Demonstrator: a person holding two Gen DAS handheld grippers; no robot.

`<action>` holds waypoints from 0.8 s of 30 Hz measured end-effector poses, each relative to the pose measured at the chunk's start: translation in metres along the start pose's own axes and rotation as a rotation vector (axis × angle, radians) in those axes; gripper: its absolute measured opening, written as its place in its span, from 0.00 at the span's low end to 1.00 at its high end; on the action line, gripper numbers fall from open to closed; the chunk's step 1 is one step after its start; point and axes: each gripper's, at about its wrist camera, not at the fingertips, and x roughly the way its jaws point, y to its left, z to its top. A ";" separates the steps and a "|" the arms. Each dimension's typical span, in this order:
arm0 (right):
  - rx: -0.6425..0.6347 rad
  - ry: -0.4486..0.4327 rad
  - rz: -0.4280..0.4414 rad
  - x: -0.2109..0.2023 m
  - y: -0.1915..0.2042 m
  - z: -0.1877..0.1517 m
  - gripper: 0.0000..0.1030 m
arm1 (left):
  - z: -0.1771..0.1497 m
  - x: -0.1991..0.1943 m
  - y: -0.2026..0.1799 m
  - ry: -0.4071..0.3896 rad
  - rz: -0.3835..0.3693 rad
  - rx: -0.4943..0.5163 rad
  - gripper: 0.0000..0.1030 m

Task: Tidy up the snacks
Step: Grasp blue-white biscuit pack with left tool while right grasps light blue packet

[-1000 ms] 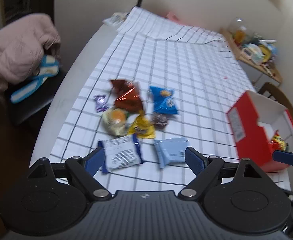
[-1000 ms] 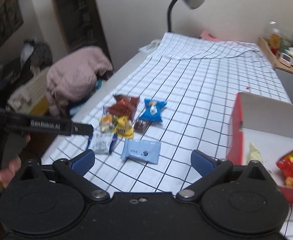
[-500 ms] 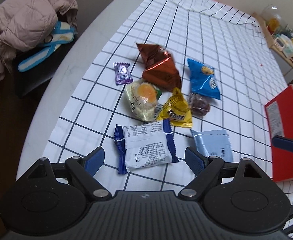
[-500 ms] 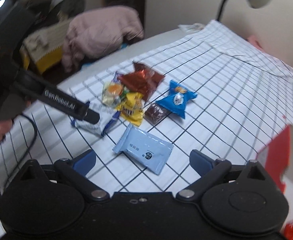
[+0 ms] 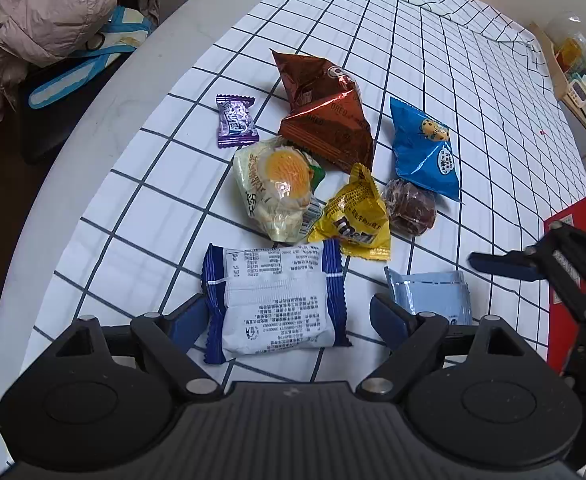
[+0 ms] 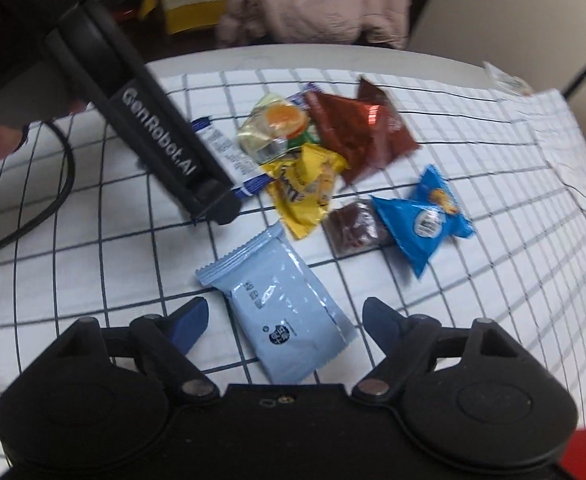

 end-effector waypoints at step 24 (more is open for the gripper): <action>0.255 -0.018 0.035 -0.013 0.003 -0.012 0.41 | -0.005 -0.001 -0.004 -0.016 0.077 -0.045 0.84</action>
